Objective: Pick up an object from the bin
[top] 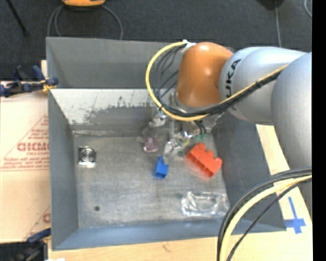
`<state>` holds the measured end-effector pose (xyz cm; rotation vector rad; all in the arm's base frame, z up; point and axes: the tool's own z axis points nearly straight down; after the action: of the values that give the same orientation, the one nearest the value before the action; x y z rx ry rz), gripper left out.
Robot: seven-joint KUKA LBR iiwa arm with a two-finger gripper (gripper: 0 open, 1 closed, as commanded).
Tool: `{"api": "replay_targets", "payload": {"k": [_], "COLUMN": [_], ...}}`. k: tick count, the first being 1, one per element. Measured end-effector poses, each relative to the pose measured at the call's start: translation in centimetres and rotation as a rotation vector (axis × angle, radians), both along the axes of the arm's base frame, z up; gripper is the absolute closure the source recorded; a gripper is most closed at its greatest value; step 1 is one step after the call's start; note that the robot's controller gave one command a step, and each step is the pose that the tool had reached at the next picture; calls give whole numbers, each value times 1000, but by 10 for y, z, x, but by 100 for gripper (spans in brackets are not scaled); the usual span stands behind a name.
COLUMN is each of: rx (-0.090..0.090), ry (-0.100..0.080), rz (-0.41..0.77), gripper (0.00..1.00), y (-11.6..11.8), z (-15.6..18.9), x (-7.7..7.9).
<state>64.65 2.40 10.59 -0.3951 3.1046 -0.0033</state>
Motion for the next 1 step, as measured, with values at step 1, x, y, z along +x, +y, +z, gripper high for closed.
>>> {"api": "replay_targets", "payload": {"k": [1], "rx": [1], "ry": [-1], "rz": [21], "gripper": [0], "y": [1], "z": [0], "x": [0]}}
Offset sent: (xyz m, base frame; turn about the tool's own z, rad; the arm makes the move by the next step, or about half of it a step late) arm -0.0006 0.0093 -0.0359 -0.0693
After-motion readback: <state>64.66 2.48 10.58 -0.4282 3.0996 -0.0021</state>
